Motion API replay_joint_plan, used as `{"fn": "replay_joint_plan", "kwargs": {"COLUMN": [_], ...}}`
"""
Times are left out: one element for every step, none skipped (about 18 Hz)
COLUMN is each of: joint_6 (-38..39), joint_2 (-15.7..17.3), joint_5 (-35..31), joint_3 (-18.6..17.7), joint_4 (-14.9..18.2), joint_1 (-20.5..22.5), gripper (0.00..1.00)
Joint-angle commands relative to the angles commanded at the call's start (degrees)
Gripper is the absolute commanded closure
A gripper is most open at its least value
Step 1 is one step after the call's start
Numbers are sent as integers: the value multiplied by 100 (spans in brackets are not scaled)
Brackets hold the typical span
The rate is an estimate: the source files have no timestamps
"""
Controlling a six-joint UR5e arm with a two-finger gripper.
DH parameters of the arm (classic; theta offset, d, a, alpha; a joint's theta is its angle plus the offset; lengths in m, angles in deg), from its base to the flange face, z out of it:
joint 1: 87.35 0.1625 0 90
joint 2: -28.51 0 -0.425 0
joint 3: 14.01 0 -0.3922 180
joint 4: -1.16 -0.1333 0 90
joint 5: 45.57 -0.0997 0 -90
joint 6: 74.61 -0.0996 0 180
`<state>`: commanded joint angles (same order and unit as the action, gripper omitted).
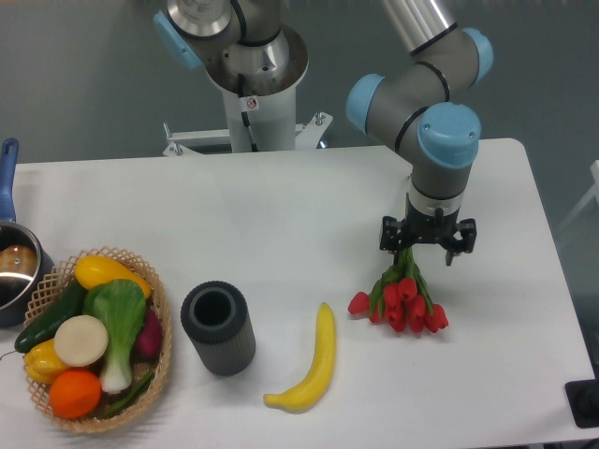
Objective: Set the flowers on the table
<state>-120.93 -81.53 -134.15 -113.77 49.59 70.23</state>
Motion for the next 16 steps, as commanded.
{"fn": "replay_joint_plan", "kwargs": {"joint_6": [-61, -166, -332, -543, -850, -1296, -1840, -2368, -2826, -3152, -3408, -3645, -3830, -3928, -3955, -3955], "joint_2": [0, 18, 35, 27, 27, 27, 27, 27, 35, 27, 35, 35, 35, 35, 35, 35], "joint_5": [-79, -97, -97, -106, -97, -106, -97, -97, -97, -80, -80, -71, -71, -54, -53, -53], "joint_3": [62, 115, 132, 176, 177, 159, 142, 133, 133, 150, 159, 159, 159, 159, 159, 150], "joint_4": [9, 17, 18, 44, 61, 70, 70, 70, 70, 105, 105, 105, 105, 105, 114, 114], "joint_1": [88, 211, 308, 361, 457, 562, 659, 764, 870, 975, 1063, 1108, 1143, 1187, 1205, 1222], "gripper": [0, 0, 0, 0, 0, 0, 0, 0, 0, 0, 0, 0, 0, 0, 0, 0]}}
